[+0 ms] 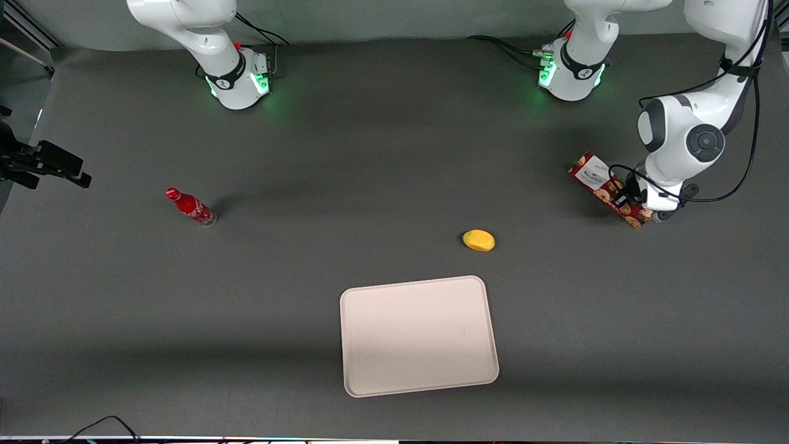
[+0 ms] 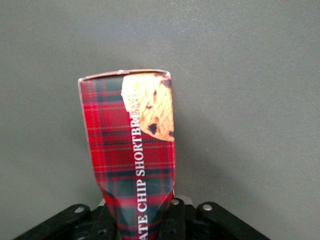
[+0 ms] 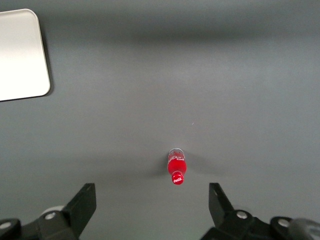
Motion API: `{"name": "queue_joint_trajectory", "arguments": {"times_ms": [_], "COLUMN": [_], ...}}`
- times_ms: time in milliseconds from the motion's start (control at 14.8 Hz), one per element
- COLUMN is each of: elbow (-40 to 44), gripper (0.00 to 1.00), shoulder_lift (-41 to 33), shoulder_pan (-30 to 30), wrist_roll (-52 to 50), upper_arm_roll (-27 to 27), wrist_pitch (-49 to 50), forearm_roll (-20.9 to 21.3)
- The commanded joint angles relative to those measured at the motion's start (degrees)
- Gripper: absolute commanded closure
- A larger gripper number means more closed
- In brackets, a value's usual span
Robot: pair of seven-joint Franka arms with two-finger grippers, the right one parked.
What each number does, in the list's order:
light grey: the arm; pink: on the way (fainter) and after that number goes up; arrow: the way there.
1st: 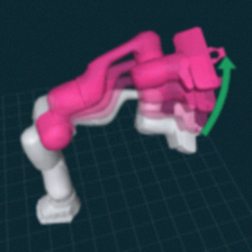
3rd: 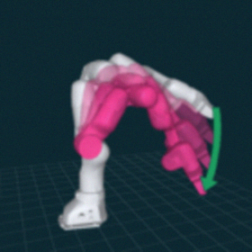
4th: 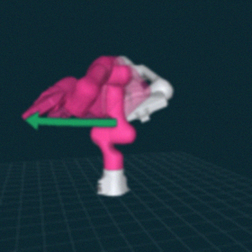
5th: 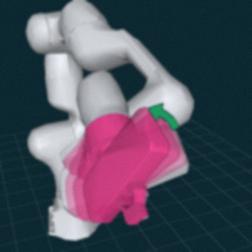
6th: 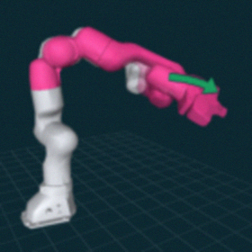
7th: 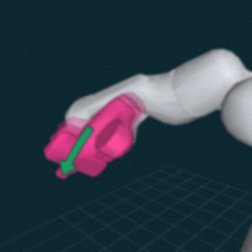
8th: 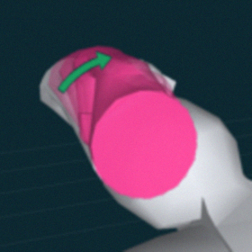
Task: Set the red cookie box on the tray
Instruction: 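Lift the cookie box upright with the left gripper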
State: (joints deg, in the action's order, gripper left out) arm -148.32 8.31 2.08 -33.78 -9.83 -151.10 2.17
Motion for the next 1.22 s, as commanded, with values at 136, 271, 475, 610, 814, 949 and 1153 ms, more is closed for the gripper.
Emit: {"name": "queue_joint_trajectory", "arguments": {"times_ms": [136, 271, 475, 610, 814, 949, 1153], "elbow": [12.7, 24.9, 42.3, 53.5, 66.6, 73.0, 82.7], "gripper": [1.00, 1.00, 1.00, 1.00, 1.00, 1.00, 1.00], "shoulder_lift": [-7.9, -7.1, -2.5, 2.1, 8.9, 14.4, 24.4], "shoulder_pan": [1.0, 1.1, 1.1, 1.1, 1.2, 1.3, 2.4], "wrist_roll": [-0.7, -0.6, -1.1, -1.4, -1.1, -0.9, -0.9], "upper_arm_roll": [3.6, 6.4, 11.8, 15.1, 19.5, 23.5, 30.8], "wrist_pitch": [24.0, 36.7, 48.4, 53.2, 57.1, 57.0, 55.8], "forearm_roll": [0.3, 0.3, 0.1, -0.1, 0.2, 1.6, 10.5]}}
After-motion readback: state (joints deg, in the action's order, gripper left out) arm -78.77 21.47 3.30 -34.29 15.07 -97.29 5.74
